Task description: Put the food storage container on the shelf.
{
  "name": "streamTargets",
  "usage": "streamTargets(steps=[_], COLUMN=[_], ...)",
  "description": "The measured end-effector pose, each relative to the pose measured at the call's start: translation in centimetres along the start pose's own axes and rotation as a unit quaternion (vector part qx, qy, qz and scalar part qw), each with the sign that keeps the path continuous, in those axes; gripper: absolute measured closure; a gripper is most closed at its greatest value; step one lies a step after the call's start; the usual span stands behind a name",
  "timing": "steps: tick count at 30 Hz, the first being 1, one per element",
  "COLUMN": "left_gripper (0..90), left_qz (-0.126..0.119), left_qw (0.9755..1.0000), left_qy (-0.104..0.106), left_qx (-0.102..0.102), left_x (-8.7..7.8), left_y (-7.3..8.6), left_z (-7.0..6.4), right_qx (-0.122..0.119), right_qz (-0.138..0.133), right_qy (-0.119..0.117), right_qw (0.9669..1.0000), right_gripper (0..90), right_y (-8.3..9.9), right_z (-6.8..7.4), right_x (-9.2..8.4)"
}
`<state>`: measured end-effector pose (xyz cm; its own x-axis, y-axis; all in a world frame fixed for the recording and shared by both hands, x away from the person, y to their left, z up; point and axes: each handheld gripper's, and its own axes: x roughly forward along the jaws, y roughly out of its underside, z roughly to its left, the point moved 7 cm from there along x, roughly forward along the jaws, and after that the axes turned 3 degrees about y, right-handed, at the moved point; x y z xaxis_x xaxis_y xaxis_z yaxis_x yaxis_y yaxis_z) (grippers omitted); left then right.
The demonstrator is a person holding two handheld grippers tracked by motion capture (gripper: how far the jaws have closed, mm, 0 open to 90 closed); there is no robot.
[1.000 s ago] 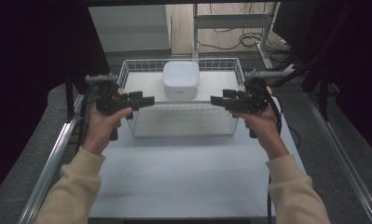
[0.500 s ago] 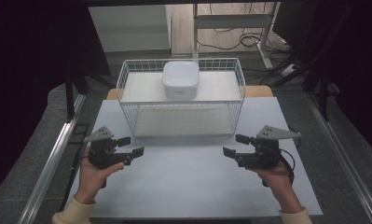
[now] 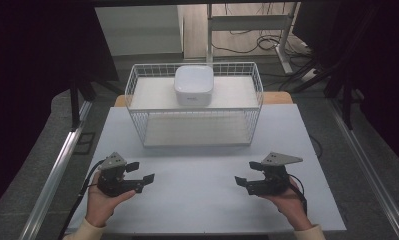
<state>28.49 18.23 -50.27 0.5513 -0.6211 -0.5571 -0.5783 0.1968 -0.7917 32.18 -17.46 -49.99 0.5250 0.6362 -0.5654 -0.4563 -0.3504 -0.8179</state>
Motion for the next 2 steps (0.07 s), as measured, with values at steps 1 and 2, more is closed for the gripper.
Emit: streamTargets(steps=[1,2], left_gripper=[24.3,24.3], left_qz=[0.0,0.001], left_qw=[1.0,1.0], left_qy=[-0.001,-0.004], left_qx=[0.001,0.001], left_x=[0.02,0.07], left_y=[0.01,0.07], left_z=[0.0,0.0], right_qx=[-0.006,-0.006], right_qz=[-0.012,-0.012], right_qy=[0.012,0.012], right_qw=[0.9998,0.9998], right_gripper=[20.6,20.6], right_y=[-0.01,-0.01], right_z=[-0.26,-0.26], right_x=[-0.14,-0.14])
